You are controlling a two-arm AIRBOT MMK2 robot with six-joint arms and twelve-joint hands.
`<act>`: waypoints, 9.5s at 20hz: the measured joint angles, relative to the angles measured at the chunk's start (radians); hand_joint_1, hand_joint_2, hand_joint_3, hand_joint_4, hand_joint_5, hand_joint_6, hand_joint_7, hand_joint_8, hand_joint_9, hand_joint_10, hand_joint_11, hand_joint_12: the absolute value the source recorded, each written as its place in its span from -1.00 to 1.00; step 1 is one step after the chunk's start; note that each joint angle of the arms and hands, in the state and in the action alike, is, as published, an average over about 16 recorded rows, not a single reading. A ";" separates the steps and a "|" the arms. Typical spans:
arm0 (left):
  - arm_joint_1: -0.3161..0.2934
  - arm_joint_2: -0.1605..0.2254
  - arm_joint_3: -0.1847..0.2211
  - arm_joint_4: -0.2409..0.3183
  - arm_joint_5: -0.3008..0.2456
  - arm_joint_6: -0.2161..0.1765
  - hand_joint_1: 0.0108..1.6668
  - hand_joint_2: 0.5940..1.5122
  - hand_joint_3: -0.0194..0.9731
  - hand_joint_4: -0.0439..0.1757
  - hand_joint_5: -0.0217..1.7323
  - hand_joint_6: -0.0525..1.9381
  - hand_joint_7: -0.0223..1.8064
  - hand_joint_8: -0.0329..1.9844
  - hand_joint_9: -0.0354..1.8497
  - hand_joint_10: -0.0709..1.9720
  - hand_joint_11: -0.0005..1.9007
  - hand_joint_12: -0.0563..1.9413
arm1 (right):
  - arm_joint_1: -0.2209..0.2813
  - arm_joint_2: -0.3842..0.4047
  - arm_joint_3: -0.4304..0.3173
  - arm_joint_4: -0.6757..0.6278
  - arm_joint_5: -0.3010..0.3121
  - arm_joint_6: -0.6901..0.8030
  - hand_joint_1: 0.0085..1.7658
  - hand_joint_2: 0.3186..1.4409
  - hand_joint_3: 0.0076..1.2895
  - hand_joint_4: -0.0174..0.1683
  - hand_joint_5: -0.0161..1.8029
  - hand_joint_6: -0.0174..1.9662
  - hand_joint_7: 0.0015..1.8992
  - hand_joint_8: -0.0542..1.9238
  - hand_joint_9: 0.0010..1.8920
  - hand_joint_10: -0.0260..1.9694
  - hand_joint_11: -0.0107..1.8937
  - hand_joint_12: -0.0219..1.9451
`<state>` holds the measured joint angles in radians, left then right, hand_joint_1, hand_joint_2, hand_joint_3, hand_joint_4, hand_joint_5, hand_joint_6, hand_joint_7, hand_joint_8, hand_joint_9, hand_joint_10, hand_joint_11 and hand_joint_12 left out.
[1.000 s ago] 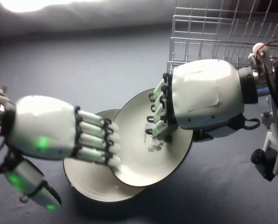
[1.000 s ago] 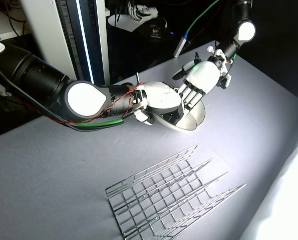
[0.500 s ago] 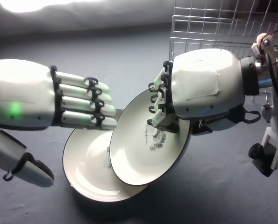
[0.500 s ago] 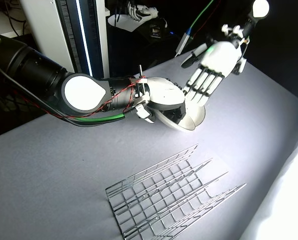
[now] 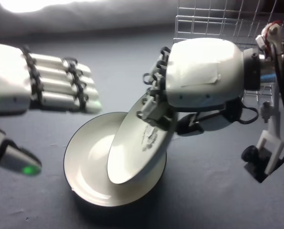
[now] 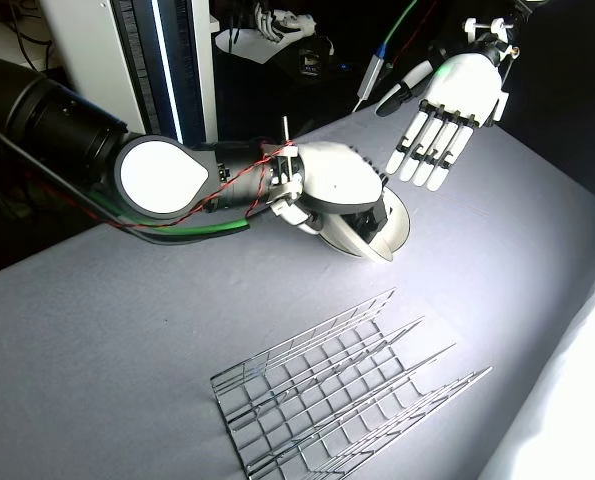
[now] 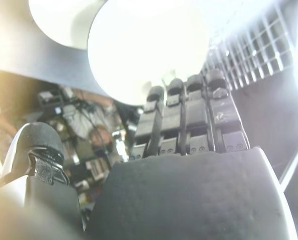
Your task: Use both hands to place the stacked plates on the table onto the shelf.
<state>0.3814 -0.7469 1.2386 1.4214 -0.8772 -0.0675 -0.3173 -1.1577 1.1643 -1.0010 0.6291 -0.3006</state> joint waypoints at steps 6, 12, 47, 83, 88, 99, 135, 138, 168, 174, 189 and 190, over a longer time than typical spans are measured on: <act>0.000 0.024 0.025 -0.090 0.016 0.013 -0.99 0.12 -0.93 -0.61 -0.89 -0.95 -0.88 -0.96 -0.90 -0.92 -0.97 -0.90 | 0.013 0.015 -0.034 0.120 -0.007 0.002 0.39 0.26 -0.99 -0.79 0.03 0.08 0.09 -0.03 0.26 -0.93 -0.16 -0.02; 0.002 0.030 0.050 -0.115 0.041 0.046 -0.99 0.10 -0.93 -0.61 -0.90 -0.95 -0.89 -0.96 -0.91 -0.92 -0.97 -0.91 | 0.024 0.030 -0.058 0.232 -0.024 0.005 0.38 0.28 -0.99 -0.81 0.01 0.06 0.08 -0.03 0.26 -0.95 -0.16 0.00; 0.047 0.003 0.187 0.066 0.187 0.257 -0.99 0.09 -0.95 -0.59 -0.86 -0.95 -0.86 -0.95 -0.87 -0.92 -0.98 -0.76 | 0.092 0.129 -0.164 0.967 -0.222 0.097 0.46 0.31 -0.99 -0.71 -0.02 0.06 0.07 -0.01 0.21 -0.89 -0.17 -0.03; 0.085 -0.041 0.176 0.086 0.030 0.090 -0.99 0.11 -0.93 -0.59 -0.86 -0.95 -0.87 -0.96 -0.87 -0.92 -0.98 -0.75 | 0.150 0.186 -0.031 1.280 -0.248 0.098 0.44 0.32 -0.99 -0.71 -0.03 0.05 0.03 0.06 0.25 -0.95 -0.15 0.00; 0.085 -0.057 0.185 0.089 -0.037 0.046 -0.99 0.11 -0.93 -0.59 -0.86 -0.95 -0.87 -0.96 -0.87 -0.92 -0.98 -0.72 | 0.128 0.212 -0.010 1.280 -0.249 0.091 0.43 0.32 -0.99 -0.71 -0.04 0.05 0.02 0.06 0.26 -0.95 -0.16 0.01; 0.087 -0.114 0.213 0.150 -0.303 0.003 -0.99 0.12 -0.93 -0.59 -0.85 -0.95 -0.85 -0.96 -0.86 -0.92 -0.98 -0.73 | 0.016 0.236 0.054 1.259 -0.205 0.074 0.40 0.32 -0.99 -0.79 -0.05 0.09 0.03 0.07 0.21 -0.82 -0.17 0.04; 0.162 -0.247 0.255 0.296 -0.192 0.086 -0.99 0.13 -0.93 -0.59 -0.85 -0.95 -0.85 -0.96 -0.85 -0.92 -0.98 -0.73 | -0.137 0.235 0.117 0.970 -0.104 0.032 0.34 0.36 -0.99 -0.89 -0.15 -0.54 -0.06 -0.53 -0.02 -0.82 -0.37 0.16; 0.165 -0.246 0.260 0.300 -0.192 0.087 -0.99 0.13 -0.93 -0.60 -0.84 -0.95 -0.84 -0.96 -0.85 -0.92 -0.98 -0.73 | -0.123 0.231 0.118 0.928 -0.095 0.024 0.30 0.34 -0.99 -0.90 -0.18 -0.75 -0.09 -0.73 -0.06 -0.92 -0.47 0.17; 0.304 -0.214 0.246 0.214 -0.182 0.121 -0.99 0.14 -0.93 -0.67 -0.88 -0.97 -0.87 -0.97 -0.86 -0.93 -0.99 -0.72 | -0.022 0.175 0.031 -0.149 0.158 -0.012 0.20 0.11 -0.99 -0.79 -0.83 -0.97 -0.87 -0.93 -0.86 -0.96 -0.98 -0.41; 0.372 -0.217 0.241 0.132 -0.169 0.144 -0.99 0.13 -0.93 -0.68 -0.89 -0.97 -0.89 -0.98 -0.86 -0.93 -0.98 -0.79 | -0.042 0.158 0.025 -0.206 0.162 -0.012 0.29 0.09 -0.99 -0.79 -0.83 -0.97 -0.86 -0.93 -0.86 -0.96 -0.98 -0.31; 0.431 -0.214 0.214 0.047 -0.150 0.192 -0.99 0.10 -0.93 -0.69 -0.89 -0.97 -0.90 -0.99 -0.86 -0.94 -0.98 -0.76 | -0.061 0.117 -0.002 -0.230 0.134 -0.012 0.36 0.13 -0.99 -0.79 -0.76 -0.97 -0.79 -0.93 -0.77 -0.96 -0.98 0.01; 0.424 -0.212 0.210 0.052 -0.151 0.193 -0.99 0.10 -0.93 -0.69 -0.89 -0.97 -0.90 -0.98 -0.86 -0.94 -0.98 -0.76 | -0.061 0.117 -0.005 -0.230 0.132 -0.012 0.37 0.13 -0.99 -0.79 -0.76 -0.97 -0.79 -0.93 -0.76 -0.96 -0.98 0.03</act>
<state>0.8052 -0.9589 1.4484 1.4739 -1.0279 0.1250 -0.3786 -1.0411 1.1595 -1.2305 0.7613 -0.3128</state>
